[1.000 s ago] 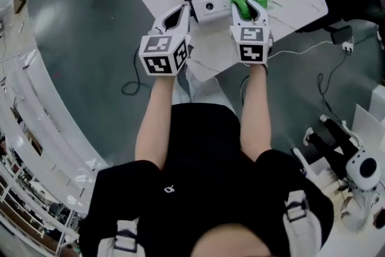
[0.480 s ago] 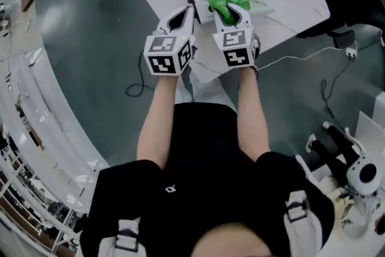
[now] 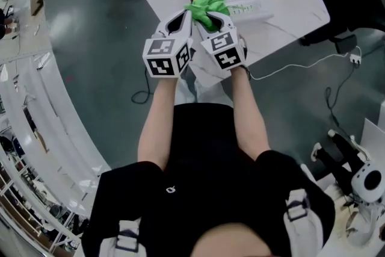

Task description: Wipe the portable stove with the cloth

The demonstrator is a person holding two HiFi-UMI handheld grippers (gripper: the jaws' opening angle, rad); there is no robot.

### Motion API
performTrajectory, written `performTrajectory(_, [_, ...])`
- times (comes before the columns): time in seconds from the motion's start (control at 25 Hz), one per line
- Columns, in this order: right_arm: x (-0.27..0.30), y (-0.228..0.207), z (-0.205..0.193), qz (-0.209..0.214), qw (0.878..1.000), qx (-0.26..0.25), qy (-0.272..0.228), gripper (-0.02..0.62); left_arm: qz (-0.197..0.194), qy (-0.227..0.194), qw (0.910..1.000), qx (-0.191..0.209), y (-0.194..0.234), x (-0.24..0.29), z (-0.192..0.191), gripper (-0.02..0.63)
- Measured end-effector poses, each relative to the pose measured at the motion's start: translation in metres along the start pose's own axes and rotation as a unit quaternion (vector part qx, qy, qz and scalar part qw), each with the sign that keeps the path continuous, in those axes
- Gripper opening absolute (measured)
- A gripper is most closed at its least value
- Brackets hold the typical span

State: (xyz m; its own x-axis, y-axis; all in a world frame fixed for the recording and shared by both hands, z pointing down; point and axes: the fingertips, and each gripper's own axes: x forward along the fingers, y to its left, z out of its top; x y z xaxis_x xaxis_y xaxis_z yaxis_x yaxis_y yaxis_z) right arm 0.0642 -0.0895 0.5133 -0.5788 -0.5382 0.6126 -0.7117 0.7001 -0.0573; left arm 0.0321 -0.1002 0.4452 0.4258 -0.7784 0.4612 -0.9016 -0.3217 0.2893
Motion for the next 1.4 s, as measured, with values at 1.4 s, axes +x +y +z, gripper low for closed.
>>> performTrajectory(1.4, [0.086, -0.064, 0.075, -0.174, 0.978, -0.004, 0.119, 0.113, -0.103, 0.026, 0.9937, 0.035, 0.125, 0.097, 0.069, -0.005])
